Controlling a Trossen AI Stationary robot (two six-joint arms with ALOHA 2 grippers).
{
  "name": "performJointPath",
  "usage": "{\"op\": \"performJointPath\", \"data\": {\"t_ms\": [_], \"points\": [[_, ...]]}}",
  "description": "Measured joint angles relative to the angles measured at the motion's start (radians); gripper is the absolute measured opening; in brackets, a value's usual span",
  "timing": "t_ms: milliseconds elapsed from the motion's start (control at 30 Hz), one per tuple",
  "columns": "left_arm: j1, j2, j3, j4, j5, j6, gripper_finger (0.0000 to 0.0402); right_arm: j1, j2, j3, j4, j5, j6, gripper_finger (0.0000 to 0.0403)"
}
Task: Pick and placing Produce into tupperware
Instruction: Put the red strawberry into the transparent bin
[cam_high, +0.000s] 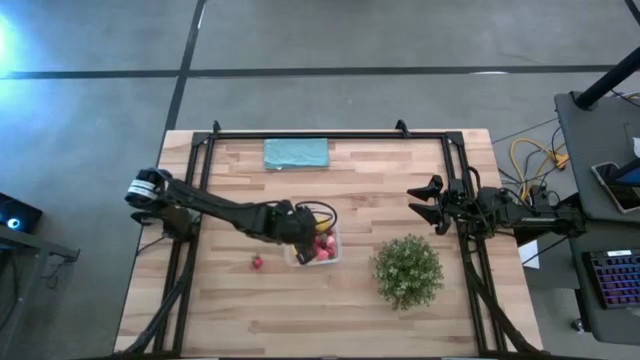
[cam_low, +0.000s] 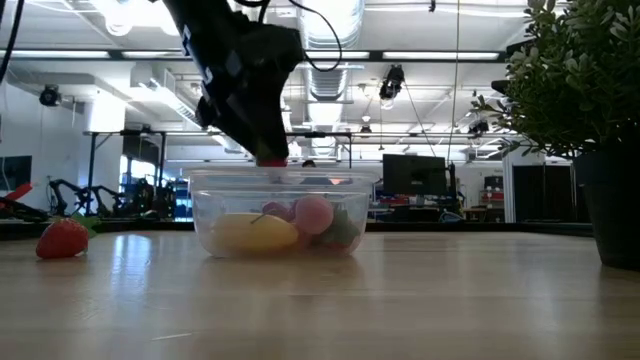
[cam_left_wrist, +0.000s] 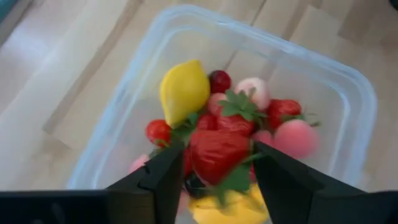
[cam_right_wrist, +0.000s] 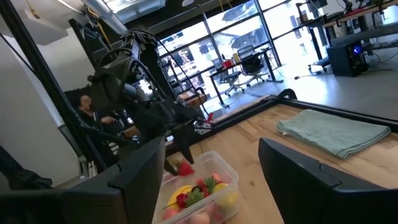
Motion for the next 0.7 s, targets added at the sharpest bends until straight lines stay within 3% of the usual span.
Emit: {"op": "performJointPath", "data": {"t_ms": [267, 567, 700], "points": [[-0.004, -0.010, 0.043, 0.000, 0.038, -0.002, 0.0245, 0.000, 0.000, 0.000, 0.000, 0.000, 0.000, 0.0247], [-0.076, -0.019, 0.074, -0.476, 0.162, -0.092, 0.0260, 0.000, 0.000, 0.000, 0.000, 0.000, 0.000, 0.0249], [-0.132, -0.024, 0.033, -0.539, 0.242, -0.198, 0.0260, 0.000, 0.000, 0.000, 0.000, 0.000, 0.000, 0.0246]]}}
